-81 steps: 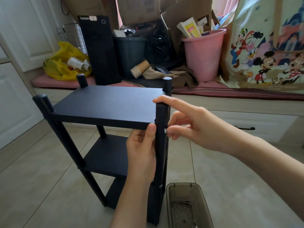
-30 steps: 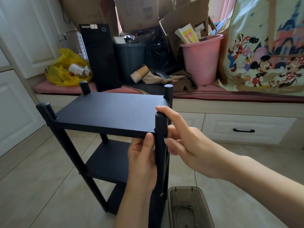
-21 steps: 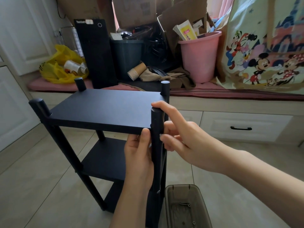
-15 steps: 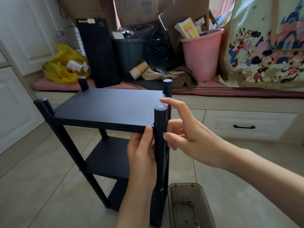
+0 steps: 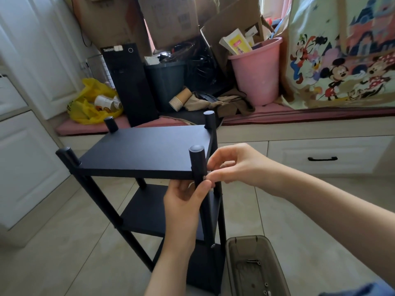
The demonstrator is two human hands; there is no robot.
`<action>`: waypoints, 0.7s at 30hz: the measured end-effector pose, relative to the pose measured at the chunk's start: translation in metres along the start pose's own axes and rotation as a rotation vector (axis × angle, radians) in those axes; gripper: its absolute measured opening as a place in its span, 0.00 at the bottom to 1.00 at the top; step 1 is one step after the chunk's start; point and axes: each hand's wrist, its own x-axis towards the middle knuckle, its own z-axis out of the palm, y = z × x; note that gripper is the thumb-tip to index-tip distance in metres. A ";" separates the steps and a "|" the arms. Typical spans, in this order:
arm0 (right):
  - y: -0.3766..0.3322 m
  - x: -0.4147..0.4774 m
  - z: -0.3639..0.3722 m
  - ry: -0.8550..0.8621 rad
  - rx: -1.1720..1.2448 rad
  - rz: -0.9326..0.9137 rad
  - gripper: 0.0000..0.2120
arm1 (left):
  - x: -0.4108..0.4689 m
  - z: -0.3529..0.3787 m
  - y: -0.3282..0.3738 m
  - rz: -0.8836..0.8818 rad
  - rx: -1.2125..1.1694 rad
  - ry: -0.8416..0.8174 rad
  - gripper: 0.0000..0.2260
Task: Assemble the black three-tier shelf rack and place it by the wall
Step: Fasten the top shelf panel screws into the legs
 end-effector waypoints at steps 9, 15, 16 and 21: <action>-0.015 0.019 0.020 0.245 0.378 0.403 0.23 | -0.010 0.010 -0.005 0.083 0.123 0.087 0.16; -0.021 0.039 0.046 0.326 0.078 0.354 0.23 | -0.012 0.025 -0.012 0.108 0.231 0.095 0.20; -0.020 0.042 0.047 0.349 0.059 0.331 0.21 | -0.011 0.026 -0.013 0.102 0.240 0.089 0.22; -0.019 0.046 0.046 0.378 0.034 0.284 0.19 | -0.006 0.023 -0.017 0.091 0.302 0.061 0.20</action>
